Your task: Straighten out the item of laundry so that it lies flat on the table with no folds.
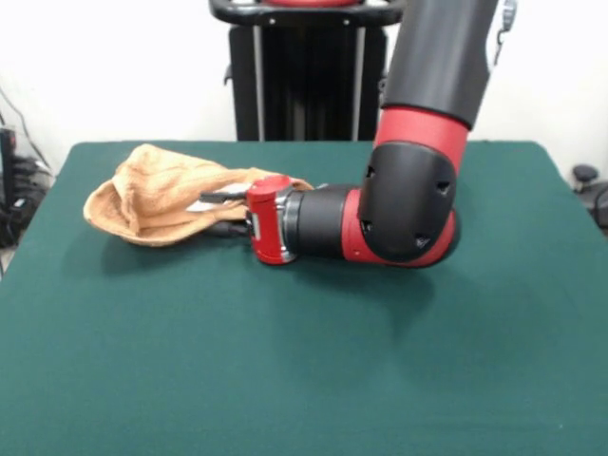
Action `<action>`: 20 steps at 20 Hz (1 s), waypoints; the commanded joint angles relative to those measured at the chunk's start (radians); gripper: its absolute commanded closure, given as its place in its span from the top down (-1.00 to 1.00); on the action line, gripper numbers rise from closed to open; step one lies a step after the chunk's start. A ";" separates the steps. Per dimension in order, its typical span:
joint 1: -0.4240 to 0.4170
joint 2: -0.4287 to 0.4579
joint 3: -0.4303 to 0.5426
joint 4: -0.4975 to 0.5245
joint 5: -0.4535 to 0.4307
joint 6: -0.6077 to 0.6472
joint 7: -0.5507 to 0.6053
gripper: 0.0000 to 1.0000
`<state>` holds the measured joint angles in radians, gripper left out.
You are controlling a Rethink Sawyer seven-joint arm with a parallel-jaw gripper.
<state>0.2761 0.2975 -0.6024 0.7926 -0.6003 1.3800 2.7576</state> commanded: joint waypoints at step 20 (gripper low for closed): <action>-0.053 0.041 0.180 0.214 0.029 -0.584 0.287 -1.00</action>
<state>0.2675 0.2632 -0.6239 0.8732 -0.6342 1.1701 2.7578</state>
